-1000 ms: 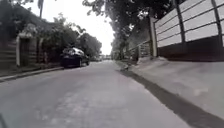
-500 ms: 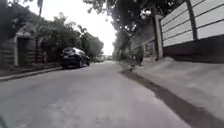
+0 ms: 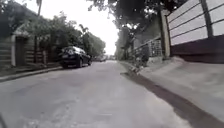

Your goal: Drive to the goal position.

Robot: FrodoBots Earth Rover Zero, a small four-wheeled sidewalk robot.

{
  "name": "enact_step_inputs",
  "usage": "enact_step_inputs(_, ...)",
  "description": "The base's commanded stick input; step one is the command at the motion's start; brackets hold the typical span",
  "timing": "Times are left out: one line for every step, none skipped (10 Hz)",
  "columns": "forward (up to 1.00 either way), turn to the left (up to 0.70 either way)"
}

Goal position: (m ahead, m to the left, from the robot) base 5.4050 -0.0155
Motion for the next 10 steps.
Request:
enact_step_inputs(1.0, 0.0)
enact_step_inputs(1.0, 0.0)
enact_step_inputs(1.0, 0.0)
enact_step_inputs(1.0, 0.0)
enact_step_inputs(1.0, 0.0)
enact_step_inputs(1.0, 0.0)
enact_step_inputs(1.0, 0.0)
enact_step_inputs(1.0, 0.0)
enact_step_inputs(1.0, 0.0)
enact_step_inputs(1.0, 0.0)
